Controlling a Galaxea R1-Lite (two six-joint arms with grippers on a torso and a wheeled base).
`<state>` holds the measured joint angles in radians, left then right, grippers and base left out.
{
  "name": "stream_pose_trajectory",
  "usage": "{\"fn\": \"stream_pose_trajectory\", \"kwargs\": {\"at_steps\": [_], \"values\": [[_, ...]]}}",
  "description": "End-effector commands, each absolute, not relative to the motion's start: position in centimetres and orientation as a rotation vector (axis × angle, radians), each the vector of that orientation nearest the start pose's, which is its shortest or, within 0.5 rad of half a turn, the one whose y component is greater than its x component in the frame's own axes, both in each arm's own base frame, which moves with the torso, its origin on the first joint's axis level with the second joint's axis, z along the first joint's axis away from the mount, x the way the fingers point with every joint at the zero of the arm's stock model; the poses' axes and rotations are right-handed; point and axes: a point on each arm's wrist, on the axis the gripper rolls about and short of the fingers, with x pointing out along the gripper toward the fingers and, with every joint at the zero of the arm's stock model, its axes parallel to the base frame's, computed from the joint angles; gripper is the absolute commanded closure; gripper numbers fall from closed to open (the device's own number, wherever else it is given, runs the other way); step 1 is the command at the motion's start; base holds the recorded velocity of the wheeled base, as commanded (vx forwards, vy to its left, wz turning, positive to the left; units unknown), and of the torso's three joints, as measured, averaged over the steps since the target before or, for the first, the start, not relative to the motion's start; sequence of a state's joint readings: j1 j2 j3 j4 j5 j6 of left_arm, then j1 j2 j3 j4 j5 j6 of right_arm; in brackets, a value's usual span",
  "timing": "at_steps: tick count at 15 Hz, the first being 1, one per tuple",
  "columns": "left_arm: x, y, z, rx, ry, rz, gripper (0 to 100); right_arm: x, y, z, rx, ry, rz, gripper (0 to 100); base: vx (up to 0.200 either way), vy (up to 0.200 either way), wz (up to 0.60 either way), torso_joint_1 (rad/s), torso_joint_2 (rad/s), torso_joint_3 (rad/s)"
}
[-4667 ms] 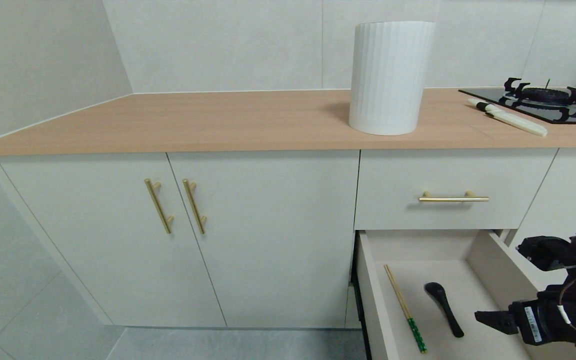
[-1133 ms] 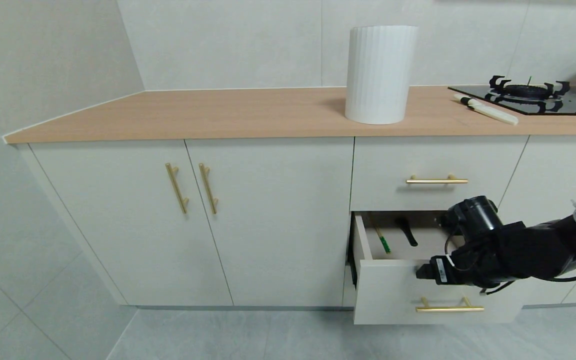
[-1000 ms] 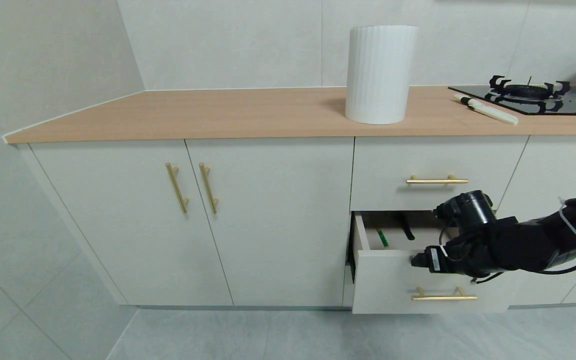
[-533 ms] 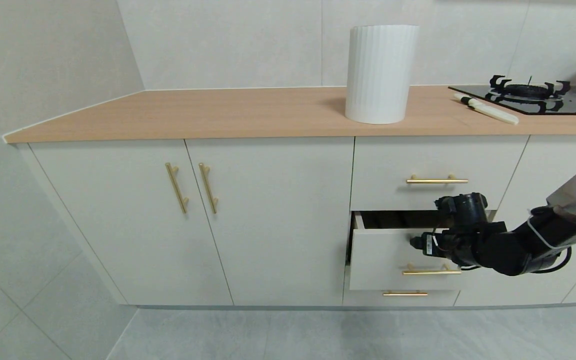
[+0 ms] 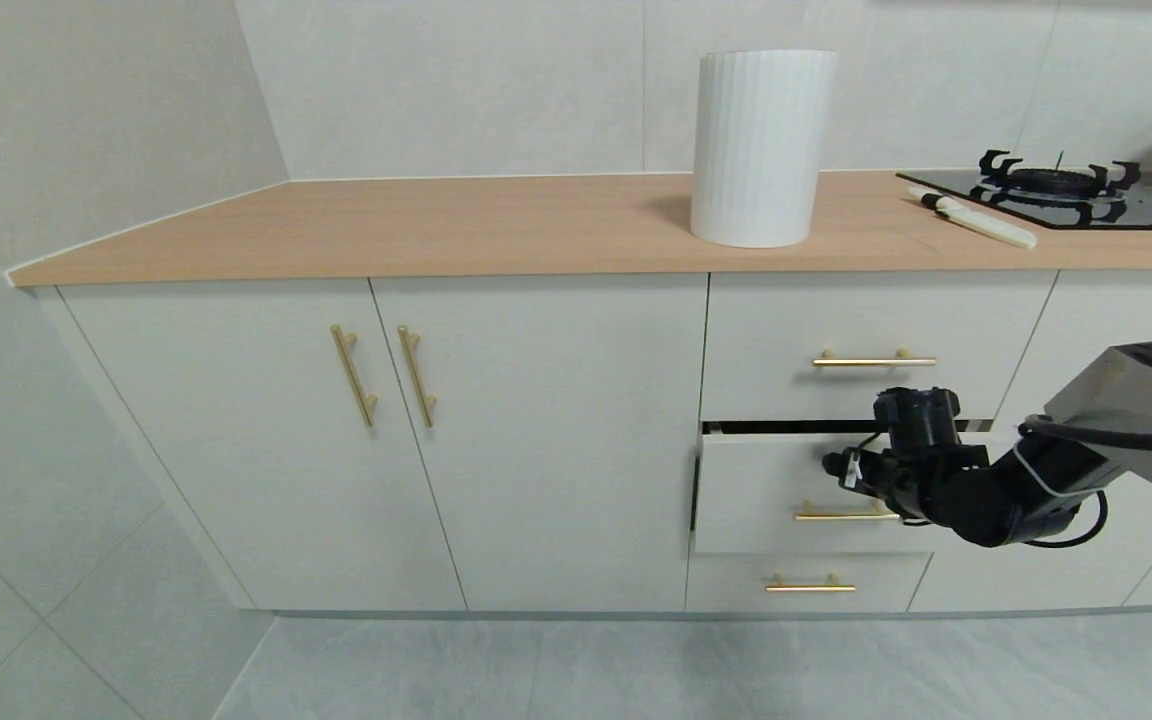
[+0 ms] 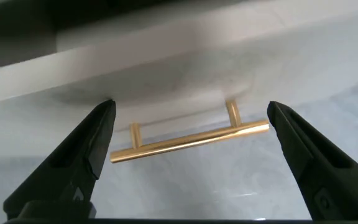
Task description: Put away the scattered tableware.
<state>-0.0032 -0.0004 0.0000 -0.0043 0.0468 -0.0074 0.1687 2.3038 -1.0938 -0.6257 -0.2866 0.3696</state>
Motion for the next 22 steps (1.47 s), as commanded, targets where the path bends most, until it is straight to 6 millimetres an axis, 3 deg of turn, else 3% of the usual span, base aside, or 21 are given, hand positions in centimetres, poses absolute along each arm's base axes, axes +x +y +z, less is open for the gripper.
{"fn": "stream_pose_trajectory", "kwargs": {"at_steps": [1, 6, 17, 19, 22], "values": [[-2.3, 0.1, 7.6, -0.008, -0.005, 0.044, 0, 42.1, 6.0, 2.2, 0.234, 0.538, -0.237, 0, 0.000, 0.000, 0.00, 0.000, 0.00, 0.000], [-2.3, 0.1, 7.6, -0.008, -0.005, 0.044, 0, 44.1, 6.0, 1.9, 0.305, 0.473, -0.301, 0, 0.000, 0.000, 0.00, 0.000, 0.00, 0.000], [-2.3, 0.1, 7.6, -0.008, -0.005, 0.044, 0, 45.0, 5.8, 2.8, 0.384, 0.421, -0.318, 0, 0.000, 0.000, 0.00, 0.000, 0.00, 0.000], [-2.3, 0.1, 7.6, -0.008, -0.005, 0.044, 0, 42.3, 5.5, 5.2, 0.380, 0.435, -0.313, 0, 0.000, 0.000, 0.00, 0.000, 0.00, 0.000], [-2.3, 0.1, 7.6, -0.008, -0.005, 0.044, 0, 35.3, 4.6, 11.4, 0.369, 0.394, -0.274, 0, 0.000, 0.000, 0.00, 0.000, 0.00, 0.000]]}}
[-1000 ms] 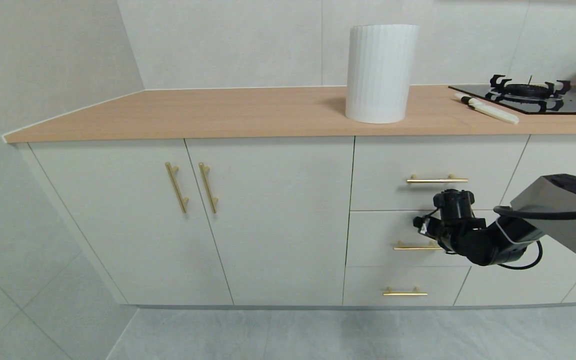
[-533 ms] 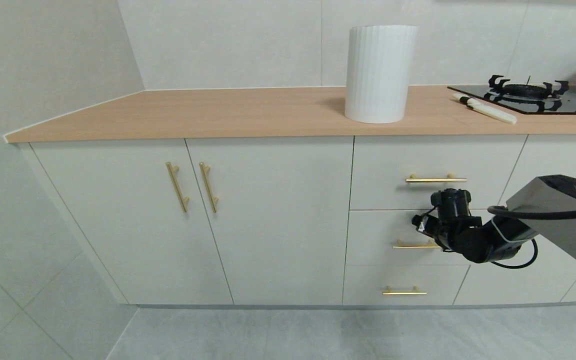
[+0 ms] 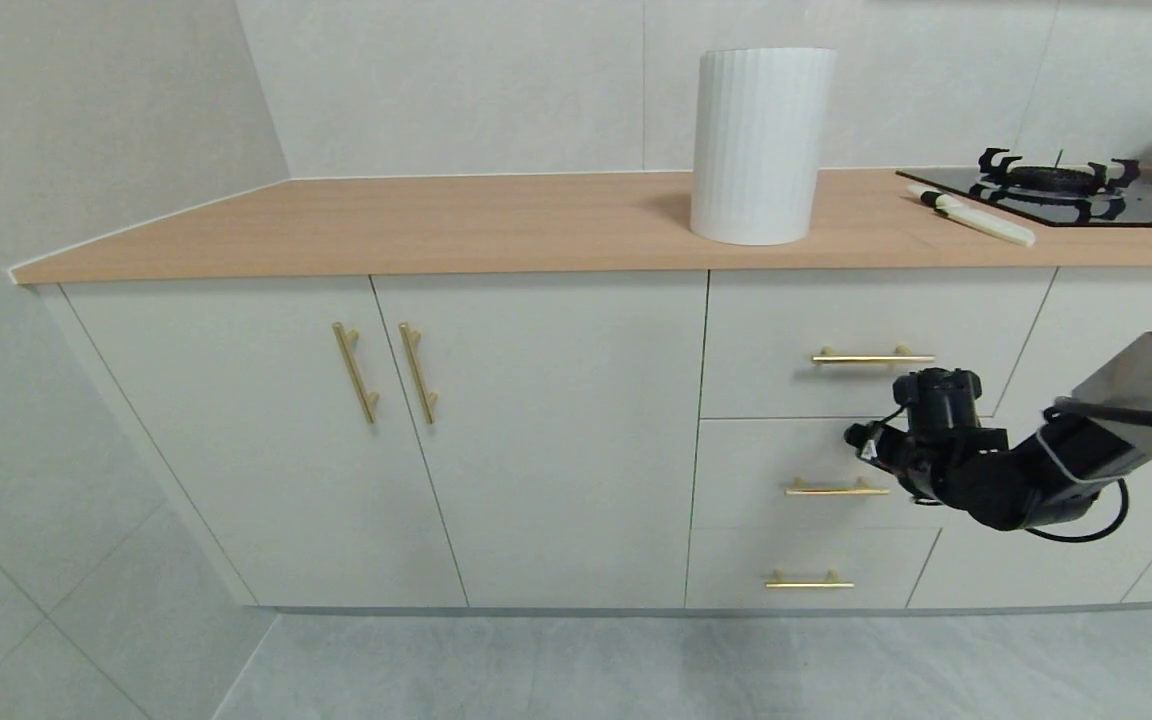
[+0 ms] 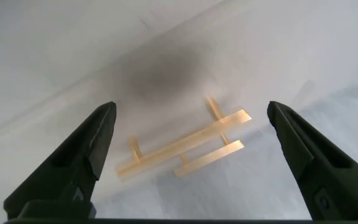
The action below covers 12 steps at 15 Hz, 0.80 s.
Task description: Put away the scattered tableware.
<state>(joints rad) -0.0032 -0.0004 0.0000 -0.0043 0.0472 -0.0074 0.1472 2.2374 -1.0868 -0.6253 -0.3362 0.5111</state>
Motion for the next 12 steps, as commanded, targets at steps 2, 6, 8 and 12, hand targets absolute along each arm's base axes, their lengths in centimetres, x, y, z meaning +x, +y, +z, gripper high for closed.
{"fn": "stream_pose_trajectory", "kwargs": {"at_steps": [2, 6, 8, 12], "values": [[-2.3, 0.1, 7.6, -0.008, -0.005, 0.044, 0, 29.7, 3.7, 15.1, 0.326, 0.326, -0.253, 0, 0.000, 0.000, 0.00, 0.000, 0.00, 0.000], [-2.3, 0.1, 7.6, -0.008, -0.005, 0.044, 0, 17.2, 1.8, 19.6, 0.258, 0.127, -0.204, 0, 0.000, 0.000, 0.00, 0.000, 0.00, 0.000], [-2.3, 0.1, 7.6, -0.008, -0.005, 0.044, 0, 11.3, 1.0, 19.6, 0.167, 0.020, -0.182, 0, 0.000, 0.000, 0.00, 0.000, 0.00, 0.000], [-2.3, 0.1, 7.6, -0.008, -0.005, 0.044, 0, 2.9, -0.4, 16.9, -0.023, -0.085, -0.226, 0, 0.000, 0.000, 0.00, 0.000, 0.00, 0.000]]}}
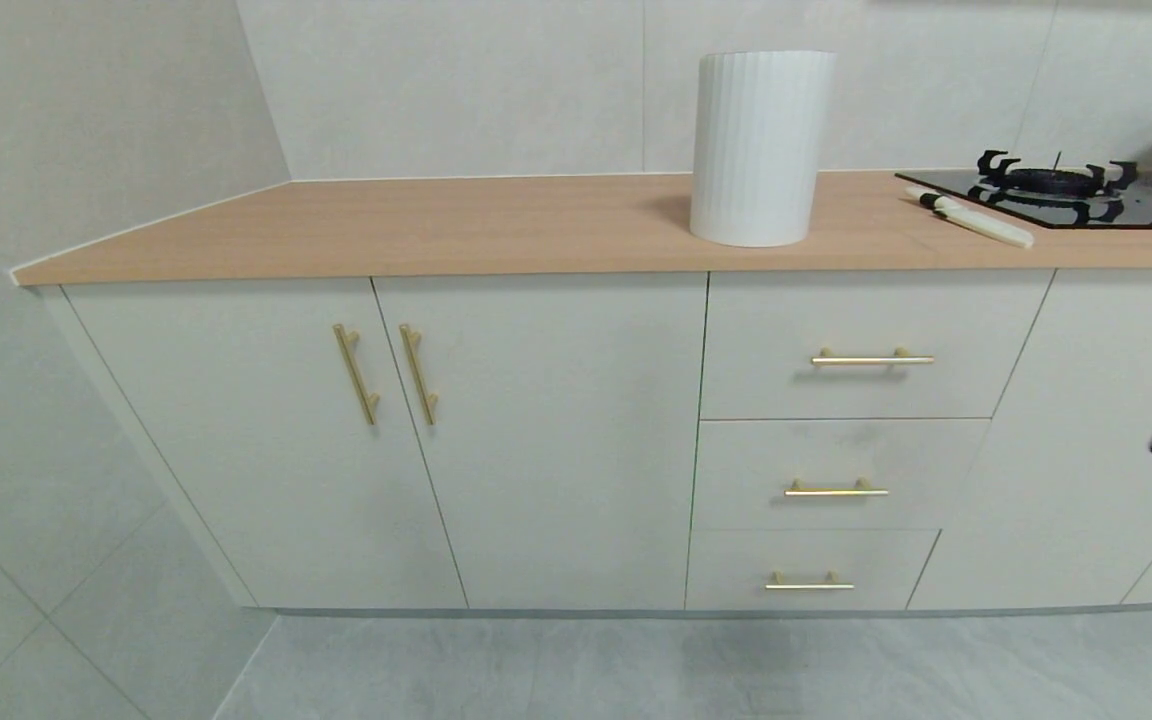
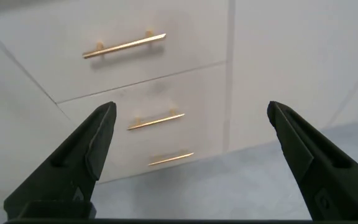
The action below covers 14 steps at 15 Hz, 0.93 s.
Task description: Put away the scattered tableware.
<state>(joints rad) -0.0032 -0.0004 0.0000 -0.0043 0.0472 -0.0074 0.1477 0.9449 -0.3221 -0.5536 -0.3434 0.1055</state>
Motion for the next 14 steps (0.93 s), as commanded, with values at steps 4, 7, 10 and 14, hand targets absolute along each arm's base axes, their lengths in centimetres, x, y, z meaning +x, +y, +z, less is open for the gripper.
{"fn": "stream_pose_trajectory", "kwargs": {"at_steps": [4, 7, 10, 14], "values": [[-2.3, 0.1, 7.6, -0.008, -0.005, 0.044, 0, -2.6, -1.0, 13.2, -0.109, -0.086, -0.289, 0, 0.000, 0.000, 0.00, 0.000, 0.00, 0.000], [-2.3, 0.1, 7.6, -0.008, -0.005, 0.044, 0, -3.1, -0.9, 12.1, -0.116, -0.096, -0.340, 0, 0.000, 0.000, 0.00, 0.000, 0.00, 0.000], [-2.3, 0.1, 7.6, -0.008, -0.006, 0.044, 0, -2.8, -0.7, 9.7, -0.153, -0.101, -0.338, 0, 0.000, 0.000, 0.00, 0.000, 0.00, 0.000], [-2.3, 0.1, 7.6, -0.008, -0.005, 0.044, 0, -2.3, -0.2, 8.3, -0.129, -0.068, -0.103, 0, 0.000, 0.000, 0.00, 0.000, 0.00, 0.000]]}}
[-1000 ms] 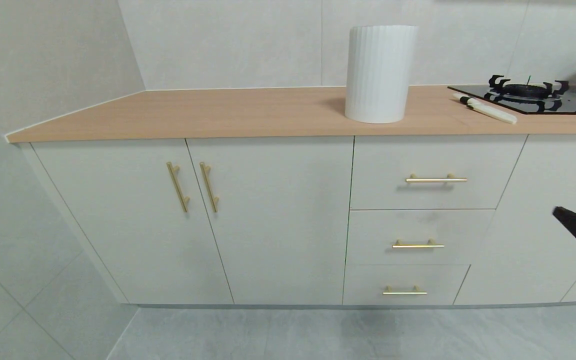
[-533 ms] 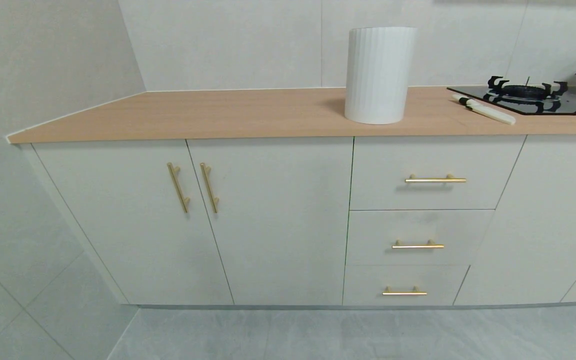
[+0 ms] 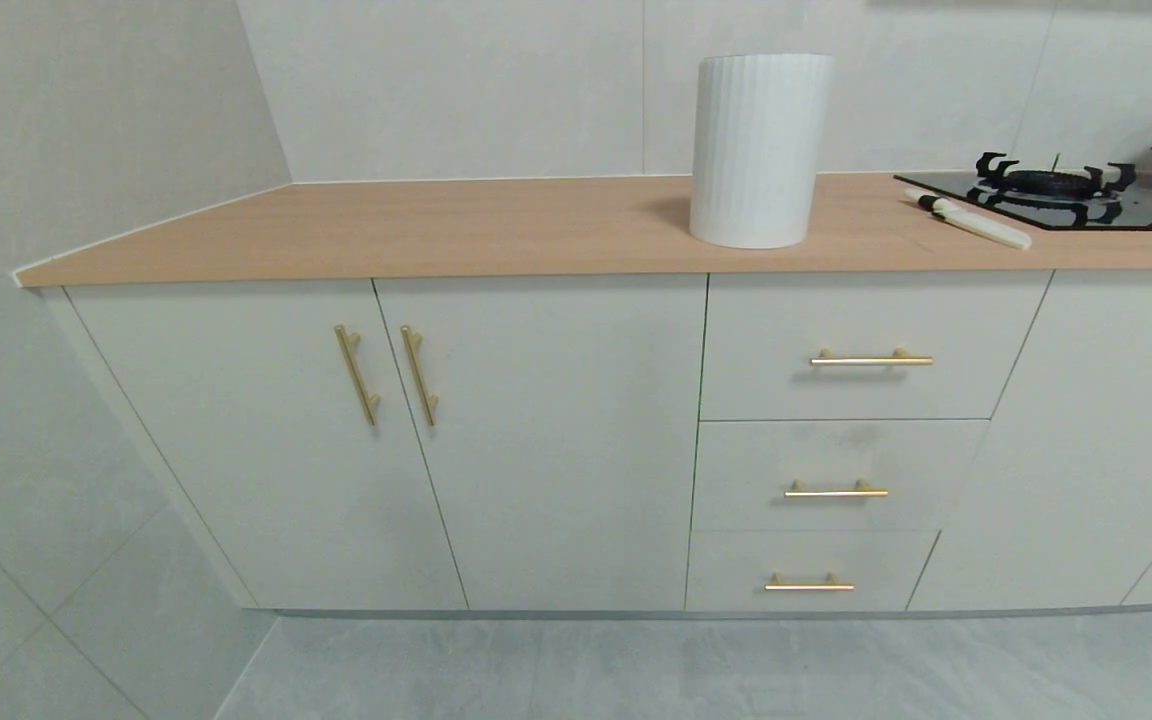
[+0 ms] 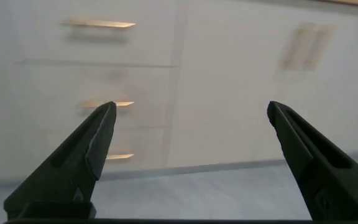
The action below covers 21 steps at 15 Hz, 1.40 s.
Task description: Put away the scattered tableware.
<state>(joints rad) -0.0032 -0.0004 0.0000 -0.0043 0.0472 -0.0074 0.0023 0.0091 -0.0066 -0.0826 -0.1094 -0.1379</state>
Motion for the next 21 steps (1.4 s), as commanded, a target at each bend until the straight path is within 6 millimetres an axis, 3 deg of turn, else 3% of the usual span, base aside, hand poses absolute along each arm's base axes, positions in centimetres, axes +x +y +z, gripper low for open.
{"fn": "stream_pose_trajectory", "kwargs": {"at_steps": [1, 14, 21], "values": [[-2.28, 0.11, 7.60, -0.008, -0.005, 0.044, 0, -2.30, -0.20, 8.26, -0.104, -0.063, -0.089, 0, 0.000, 0.000, 0.00, 0.000, 0.00, 0.000], [-2.28, 0.11, 7.60, -0.008, -0.005, 0.043, 0, -2.26, 0.02, 7.74, -0.080, -0.016, 0.013, 0, 0.000, 0.000, 0.00, 0.000, 0.00, 0.000], [-2.28, 0.11, 7.61, -0.009, -0.006, 0.043, 0, -2.27, 0.02, 7.74, -0.077, -0.017, 0.009, 0, 0.200, 0.000, 0.00, 0.002, 0.00, 0.004]]}}
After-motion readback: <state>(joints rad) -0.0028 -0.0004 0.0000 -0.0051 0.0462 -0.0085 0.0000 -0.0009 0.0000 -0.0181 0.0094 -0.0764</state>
